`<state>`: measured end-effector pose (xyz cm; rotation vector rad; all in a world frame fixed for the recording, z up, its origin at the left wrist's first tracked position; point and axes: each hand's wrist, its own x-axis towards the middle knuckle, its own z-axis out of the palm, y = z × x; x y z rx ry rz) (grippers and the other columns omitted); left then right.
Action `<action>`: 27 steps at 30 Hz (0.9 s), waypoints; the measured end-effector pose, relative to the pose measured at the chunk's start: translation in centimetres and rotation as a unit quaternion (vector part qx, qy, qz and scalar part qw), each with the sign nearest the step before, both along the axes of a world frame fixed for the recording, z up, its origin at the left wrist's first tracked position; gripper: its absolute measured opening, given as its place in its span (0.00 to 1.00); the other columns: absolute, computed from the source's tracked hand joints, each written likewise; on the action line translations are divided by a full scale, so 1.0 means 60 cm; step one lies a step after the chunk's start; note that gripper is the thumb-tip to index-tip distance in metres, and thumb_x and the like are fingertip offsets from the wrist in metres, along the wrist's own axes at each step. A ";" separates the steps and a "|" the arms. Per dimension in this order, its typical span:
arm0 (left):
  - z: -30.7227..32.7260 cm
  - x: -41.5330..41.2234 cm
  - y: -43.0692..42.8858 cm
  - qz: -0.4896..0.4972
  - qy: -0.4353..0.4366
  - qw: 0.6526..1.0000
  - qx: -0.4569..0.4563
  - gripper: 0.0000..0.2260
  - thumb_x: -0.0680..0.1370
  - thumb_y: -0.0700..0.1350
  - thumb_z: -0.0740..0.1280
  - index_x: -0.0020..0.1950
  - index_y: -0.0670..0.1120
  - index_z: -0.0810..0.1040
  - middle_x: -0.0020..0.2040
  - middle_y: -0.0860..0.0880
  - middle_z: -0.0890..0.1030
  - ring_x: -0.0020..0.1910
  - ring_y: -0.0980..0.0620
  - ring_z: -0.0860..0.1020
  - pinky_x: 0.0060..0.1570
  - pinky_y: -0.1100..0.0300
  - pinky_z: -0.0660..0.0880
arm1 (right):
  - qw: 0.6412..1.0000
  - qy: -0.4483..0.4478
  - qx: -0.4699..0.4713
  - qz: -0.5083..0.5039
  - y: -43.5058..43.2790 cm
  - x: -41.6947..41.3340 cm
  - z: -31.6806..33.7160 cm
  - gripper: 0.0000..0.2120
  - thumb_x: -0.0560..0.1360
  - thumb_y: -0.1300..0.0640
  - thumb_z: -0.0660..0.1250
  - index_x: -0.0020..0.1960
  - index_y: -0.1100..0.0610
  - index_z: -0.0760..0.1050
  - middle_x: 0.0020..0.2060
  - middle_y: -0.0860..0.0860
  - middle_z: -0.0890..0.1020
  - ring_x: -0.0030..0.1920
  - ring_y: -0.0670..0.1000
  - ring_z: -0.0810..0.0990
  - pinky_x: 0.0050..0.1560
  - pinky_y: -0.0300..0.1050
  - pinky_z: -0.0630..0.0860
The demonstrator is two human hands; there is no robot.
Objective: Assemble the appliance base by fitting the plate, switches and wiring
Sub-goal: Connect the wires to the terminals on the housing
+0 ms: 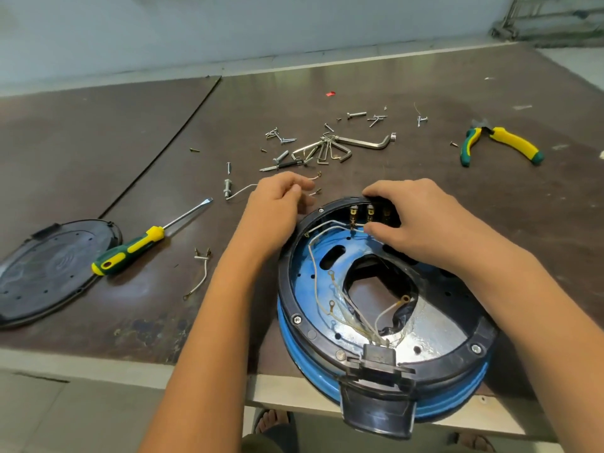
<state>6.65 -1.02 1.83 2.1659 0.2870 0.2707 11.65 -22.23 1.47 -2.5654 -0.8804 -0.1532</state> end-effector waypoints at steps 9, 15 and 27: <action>-0.081 0.029 0.065 0.021 0.077 0.949 0.304 0.16 0.78 0.36 0.61 0.64 0.46 0.78 0.62 0.46 0.77 0.60 0.43 0.75 0.57 0.44 0.75 | 1.000 0.008 -0.005 0.004 0.002 -0.001 0.003 0.28 0.75 0.44 0.70 0.73 0.50 0.69 0.64 0.48 0.80 0.64 0.53 0.77 0.57 0.50 0.75; -0.079 0.030 0.069 0.068 0.037 0.957 0.278 0.05 0.78 0.44 0.70 0.49 0.46 0.86 0.55 0.49 0.79 0.54 0.47 0.77 0.53 0.50 0.77 | 1.000 0.012 -0.002 0.006 0.001 -0.004 0.008 0.21 0.76 0.46 0.69 0.67 0.48 0.74 0.59 0.47 0.82 0.59 0.52 0.78 0.53 0.50 0.76; -0.040 0.012 0.053 0.052 0.011 0.973 0.224 0.04 0.80 0.48 0.67 0.49 0.52 0.82 0.46 0.51 0.83 0.47 0.49 0.79 0.53 0.47 0.79 | 0.999 0.027 0.023 0.004 0.002 -0.003 0.009 0.22 0.77 0.46 0.69 0.69 0.51 0.74 0.60 0.49 0.82 0.60 0.52 0.79 0.57 0.48 0.75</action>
